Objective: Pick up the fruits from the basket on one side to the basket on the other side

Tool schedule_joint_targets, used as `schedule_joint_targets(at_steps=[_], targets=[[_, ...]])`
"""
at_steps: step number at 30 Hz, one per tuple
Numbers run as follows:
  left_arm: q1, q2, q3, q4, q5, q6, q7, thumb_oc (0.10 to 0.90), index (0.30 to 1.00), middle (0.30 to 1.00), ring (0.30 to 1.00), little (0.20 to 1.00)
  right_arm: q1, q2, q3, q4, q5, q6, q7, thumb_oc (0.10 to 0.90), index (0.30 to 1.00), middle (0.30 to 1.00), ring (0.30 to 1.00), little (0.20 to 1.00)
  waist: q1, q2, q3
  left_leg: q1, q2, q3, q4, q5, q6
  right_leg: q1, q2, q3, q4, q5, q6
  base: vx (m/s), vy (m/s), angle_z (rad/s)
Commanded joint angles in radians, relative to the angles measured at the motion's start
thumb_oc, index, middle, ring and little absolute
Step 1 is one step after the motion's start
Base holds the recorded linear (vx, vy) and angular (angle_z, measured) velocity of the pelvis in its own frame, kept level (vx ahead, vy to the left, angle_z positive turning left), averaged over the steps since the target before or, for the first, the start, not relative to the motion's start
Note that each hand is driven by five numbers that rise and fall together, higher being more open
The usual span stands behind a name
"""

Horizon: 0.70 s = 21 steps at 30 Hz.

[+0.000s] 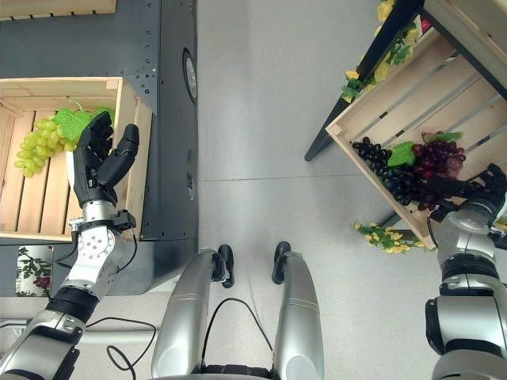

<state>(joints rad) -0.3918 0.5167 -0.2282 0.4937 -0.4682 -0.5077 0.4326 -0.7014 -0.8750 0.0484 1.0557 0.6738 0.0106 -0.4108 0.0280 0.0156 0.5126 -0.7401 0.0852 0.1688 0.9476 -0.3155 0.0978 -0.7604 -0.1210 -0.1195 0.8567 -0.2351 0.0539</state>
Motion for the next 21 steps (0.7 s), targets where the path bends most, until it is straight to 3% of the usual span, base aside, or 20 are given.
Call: schedule_joint_targets(at_steps=[1,14,18,21], targets=[[0.062,-0.094,-0.192,0.12,-0.021,0.121,-0.095,0.8,0.9,0.9,0.9,0.9,-0.052,-0.131,-0.018,0.006,-0.077,-0.046,-0.056,0.8,0.9,0.9,0.9,0.9,-0.042,-0.085,0.007,0.066,0.007,0.002,0.011,-0.106,-0.011,0.096,0.027,-0.086,-0.062,0.022,-0.048,0.0,0.0,0.0],[0.056,-0.1,-0.186,0.144,-0.034,0.123,-0.112,0.8,0.9,0.9,0.9,0.9,-0.034,-0.083,0.028,0.011,-0.13,-0.061,-0.011,0.8,0.9,0.9,0.9,0.9,-0.039,-0.084,0.007,0.113,0.009,0.012,-0.041,-0.089,-0.01,0.137,0.024,-0.091,-0.101,0.028,-0.046,-0.01,-0.006,-0.02],[0.053,-0.115,-0.181,0.154,-0.047,0.126,-0.112,0.8,0.9,0.9,0.9,0.9,-0.018,-0.029,0.033,-0.061,-0.127,-0.135,0.003,0.8,0.9,0.9,0.9,0.9,-0.043,-0.081,0.007,0.161,0.008,0.02,-0.092,-0.074,-0.016,0.176,0.021,-0.086,-0.127,0.024,-0.047,0.0,0.008,0.0],[0.057,-0.139,-0.171,0.16,-0.045,0.127,-0.116,0.8,0.9,0.9,0.9,0.9,0.038,0.057,0.036,-0.168,-0.163,-0.21,-0.035,0.8,0.9,0.9,0.9,0.9,-0.048,-0.077,0.007,0.222,0.003,0.027,-0.156,-0.055,-0.018,0.224,0.02,-0.078,-0.159,0.022,-0.046,0.01,0.011,0.0]])
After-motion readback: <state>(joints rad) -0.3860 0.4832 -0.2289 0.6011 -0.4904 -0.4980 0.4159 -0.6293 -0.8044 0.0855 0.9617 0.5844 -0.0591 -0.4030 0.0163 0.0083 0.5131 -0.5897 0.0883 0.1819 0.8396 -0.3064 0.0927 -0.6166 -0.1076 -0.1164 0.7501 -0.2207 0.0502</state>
